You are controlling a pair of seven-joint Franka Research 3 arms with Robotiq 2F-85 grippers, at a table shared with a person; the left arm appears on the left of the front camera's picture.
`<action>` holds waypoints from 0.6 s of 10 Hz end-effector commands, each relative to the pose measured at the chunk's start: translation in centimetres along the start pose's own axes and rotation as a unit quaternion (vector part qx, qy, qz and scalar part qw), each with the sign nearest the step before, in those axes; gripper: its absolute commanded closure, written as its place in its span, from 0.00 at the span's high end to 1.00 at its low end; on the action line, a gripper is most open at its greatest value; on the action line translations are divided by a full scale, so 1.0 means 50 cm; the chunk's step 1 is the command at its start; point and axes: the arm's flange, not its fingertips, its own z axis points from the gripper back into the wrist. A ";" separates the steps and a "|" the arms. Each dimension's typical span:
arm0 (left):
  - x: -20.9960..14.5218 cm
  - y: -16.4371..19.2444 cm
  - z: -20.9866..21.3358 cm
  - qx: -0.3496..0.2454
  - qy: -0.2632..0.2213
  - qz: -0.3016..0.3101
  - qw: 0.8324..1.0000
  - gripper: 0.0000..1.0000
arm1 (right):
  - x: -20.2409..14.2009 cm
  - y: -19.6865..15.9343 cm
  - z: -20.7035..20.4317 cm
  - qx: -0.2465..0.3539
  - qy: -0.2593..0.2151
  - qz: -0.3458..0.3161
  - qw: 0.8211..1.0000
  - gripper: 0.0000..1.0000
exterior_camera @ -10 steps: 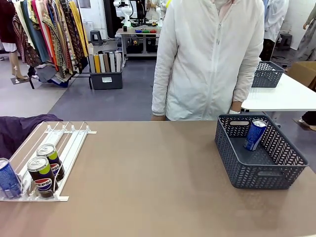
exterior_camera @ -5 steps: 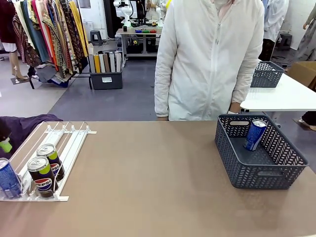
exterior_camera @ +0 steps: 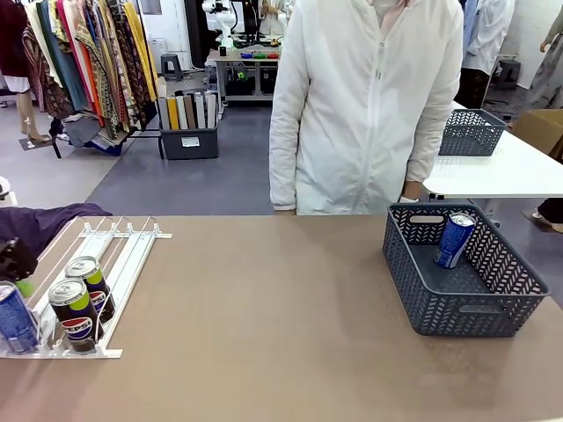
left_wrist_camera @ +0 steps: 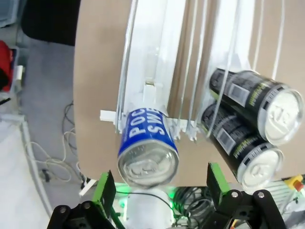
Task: Retrieve and store the cans from the dispenser.
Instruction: Pick up the last remaining can from one row of the Automatic Can Dispenser and place it in the middle of the table.
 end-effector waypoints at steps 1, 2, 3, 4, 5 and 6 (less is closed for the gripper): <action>0.001 0.005 -0.036 0.032 0.000 0.013 0.999 1.00 | 0.005 0.006 -0.002 0.012 -0.005 0.007 1.000 1.00; 0.005 0.005 -0.045 0.039 0.001 0.012 0.999 1.00 | 0.005 0.006 -0.002 0.012 -0.005 0.007 1.000 1.00; 0.009 0.007 -0.050 0.038 0.008 0.013 0.999 1.00 | 0.005 0.006 -0.002 0.012 -0.005 0.007 1.000 1.00; 0.008 0.009 -0.051 0.038 0.010 0.013 0.999 1.00 | 0.005 0.006 -0.002 0.012 -0.005 0.007 1.000 1.00; 0.008 0.007 -0.052 0.034 0.016 0.008 0.999 1.00 | 0.005 0.006 -0.002 0.012 -0.005 0.007 1.000 1.00; 0.008 0.005 -0.053 0.032 0.018 0.005 0.999 1.00 | 0.005 0.006 -0.002 0.012 -0.005 0.007 1.000 1.00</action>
